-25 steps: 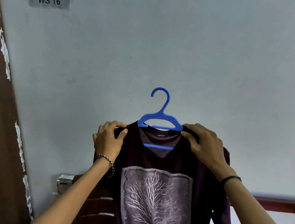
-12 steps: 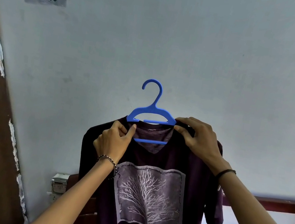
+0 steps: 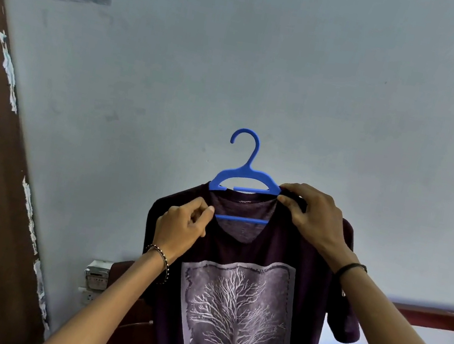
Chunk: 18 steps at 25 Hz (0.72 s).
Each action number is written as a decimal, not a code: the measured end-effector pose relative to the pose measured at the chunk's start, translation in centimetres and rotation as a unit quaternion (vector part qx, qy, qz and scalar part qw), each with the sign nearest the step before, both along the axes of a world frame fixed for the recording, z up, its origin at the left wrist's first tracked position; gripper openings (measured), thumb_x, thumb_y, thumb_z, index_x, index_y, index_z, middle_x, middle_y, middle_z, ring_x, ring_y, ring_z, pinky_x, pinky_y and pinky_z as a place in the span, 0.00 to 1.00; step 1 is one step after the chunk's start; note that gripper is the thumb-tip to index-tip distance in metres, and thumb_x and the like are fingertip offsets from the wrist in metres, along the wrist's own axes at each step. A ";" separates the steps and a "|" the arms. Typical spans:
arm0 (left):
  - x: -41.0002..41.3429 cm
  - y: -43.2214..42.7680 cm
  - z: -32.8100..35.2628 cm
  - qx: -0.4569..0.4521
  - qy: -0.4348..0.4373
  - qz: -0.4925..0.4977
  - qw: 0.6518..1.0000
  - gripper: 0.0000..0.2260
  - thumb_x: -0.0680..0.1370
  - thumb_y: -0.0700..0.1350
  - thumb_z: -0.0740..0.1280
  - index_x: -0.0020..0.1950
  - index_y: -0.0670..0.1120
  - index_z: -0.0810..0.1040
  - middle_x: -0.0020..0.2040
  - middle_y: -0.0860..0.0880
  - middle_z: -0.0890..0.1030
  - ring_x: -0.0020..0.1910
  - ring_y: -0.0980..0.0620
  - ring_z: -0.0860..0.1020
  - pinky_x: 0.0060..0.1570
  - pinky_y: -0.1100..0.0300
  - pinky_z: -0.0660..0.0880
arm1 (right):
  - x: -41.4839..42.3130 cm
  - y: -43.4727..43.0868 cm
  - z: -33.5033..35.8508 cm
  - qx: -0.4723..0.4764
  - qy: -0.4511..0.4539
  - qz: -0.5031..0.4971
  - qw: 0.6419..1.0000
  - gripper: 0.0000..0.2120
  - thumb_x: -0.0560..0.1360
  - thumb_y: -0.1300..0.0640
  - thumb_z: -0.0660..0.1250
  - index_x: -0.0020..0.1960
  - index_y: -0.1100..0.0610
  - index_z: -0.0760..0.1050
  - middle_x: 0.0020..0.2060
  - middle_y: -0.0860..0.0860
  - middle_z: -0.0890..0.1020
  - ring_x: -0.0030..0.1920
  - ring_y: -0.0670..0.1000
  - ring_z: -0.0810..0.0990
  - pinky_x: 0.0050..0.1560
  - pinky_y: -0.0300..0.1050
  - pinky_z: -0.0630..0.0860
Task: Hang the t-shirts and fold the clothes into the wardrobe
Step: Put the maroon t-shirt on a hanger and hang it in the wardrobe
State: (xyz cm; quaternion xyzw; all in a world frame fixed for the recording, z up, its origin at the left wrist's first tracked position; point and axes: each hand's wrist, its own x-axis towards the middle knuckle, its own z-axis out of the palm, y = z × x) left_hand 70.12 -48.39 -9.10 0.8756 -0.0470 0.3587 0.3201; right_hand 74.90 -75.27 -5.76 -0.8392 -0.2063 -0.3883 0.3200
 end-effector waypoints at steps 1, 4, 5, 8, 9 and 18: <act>-0.1 0.2 -0.3 0.016 0.016 0.004 1.000 0.15 0.81 0.57 0.60 0.37 0.53 0.75 0.28 0.56 0.80 0.22 0.59 0.75 0.32 0.58 0.76 | 0.0 0.1 0.2 0.011 -0.003 -0.008 1.000 0.10 0.79 0.49 0.70 0.60 0.43 0.82 0.52 0.39 0.85 0.53 0.47 0.82 0.48 0.48 0.78; -0.2 0.9 -1.3 -0.036 0.061 -0.028 0.997 0.17 0.82 0.57 0.60 0.37 0.52 0.78 0.29 0.54 0.81 0.20 0.53 0.76 0.30 0.60 0.73 | 0.0 0.4 0.7 0.055 -0.001 0.024 0.998 0.09 0.77 0.49 0.72 0.57 0.42 0.83 0.50 0.38 0.85 0.51 0.45 0.83 0.49 0.48 0.79; -0.2 1.1 -1.6 -0.057 0.068 -0.033 0.995 0.17 0.82 0.56 0.61 0.36 0.51 0.78 0.28 0.53 0.81 0.20 0.50 0.76 0.29 0.60 0.73 | 0.0 0.6 0.9 0.058 0.013 0.059 0.997 0.08 0.77 0.49 0.73 0.56 0.43 0.83 0.50 0.37 0.85 0.50 0.43 0.83 0.51 0.49 0.79; -0.2 1.5 -2.1 -0.082 0.072 -0.021 0.994 0.17 0.81 0.56 0.62 0.35 0.51 0.78 0.27 0.53 0.81 0.21 0.48 0.77 0.29 0.60 0.72 | 0.4 1.2 1.4 0.078 -0.021 0.039 0.996 0.08 0.76 0.49 0.74 0.55 0.44 0.84 0.50 0.39 0.87 0.51 0.46 0.85 0.53 0.51 0.80; -0.2 1.5 -2.0 -0.075 0.067 -0.013 0.995 0.18 0.81 0.57 0.62 0.35 0.52 0.78 0.27 0.54 0.81 0.21 0.50 0.77 0.29 0.60 0.72 | 0.5 1.4 1.5 0.096 -0.037 0.007 0.995 0.08 0.76 0.48 0.74 0.55 0.45 0.84 0.50 0.40 0.87 0.51 0.47 0.85 0.52 0.51 0.80; 0.2 2.1 0.1 -0.098 0.039 0.014 0.994 0.16 0.80 0.58 0.63 0.37 0.52 0.78 0.30 0.56 0.82 0.21 0.52 0.77 0.34 0.54 0.77 | 1.6 2.2 1.3 0.120 -0.065 -0.014 0.991 0.09 0.76 0.46 0.69 0.53 0.46 0.84 0.43 0.43 0.87 0.45 0.49 0.85 0.56 0.62 0.76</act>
